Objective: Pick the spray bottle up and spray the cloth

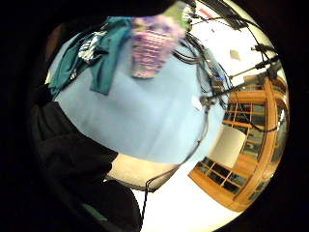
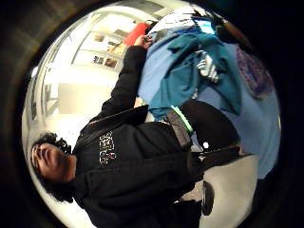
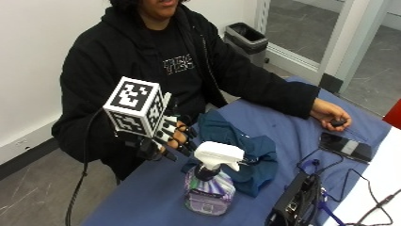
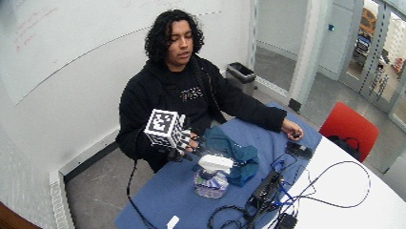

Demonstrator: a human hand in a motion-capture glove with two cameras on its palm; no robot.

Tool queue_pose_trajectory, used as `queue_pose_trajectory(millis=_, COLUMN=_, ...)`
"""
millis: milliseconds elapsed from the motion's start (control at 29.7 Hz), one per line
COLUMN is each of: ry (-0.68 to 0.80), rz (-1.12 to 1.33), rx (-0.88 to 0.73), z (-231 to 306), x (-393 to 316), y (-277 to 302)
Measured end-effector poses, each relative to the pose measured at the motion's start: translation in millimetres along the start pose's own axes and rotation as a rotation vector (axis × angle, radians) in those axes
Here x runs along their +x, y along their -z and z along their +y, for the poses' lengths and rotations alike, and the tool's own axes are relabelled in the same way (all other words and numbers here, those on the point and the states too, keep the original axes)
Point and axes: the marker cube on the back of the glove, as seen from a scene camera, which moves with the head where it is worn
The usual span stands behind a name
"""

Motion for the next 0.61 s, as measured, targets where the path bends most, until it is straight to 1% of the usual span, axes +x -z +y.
queue_pose_trajectory(millis=169, ry=-0.139, rz=0.071, rx=0.045, z=-2, x=38, y=28)
queue_pose_trajectory(millis=337, ry=-0.227, rz=0.060, rx=0.097, z=-18, x=67, y=35)
queue_pose_trajectory(millis=506, ry=-0.243, rz=-0.070, rx=0.134, z=-49, x=90, y=25)
queue_pose_trajectory(millis=607, ry=-0.222, rz=-0.204, rx=0.178, z=-68, x=97, y=20)
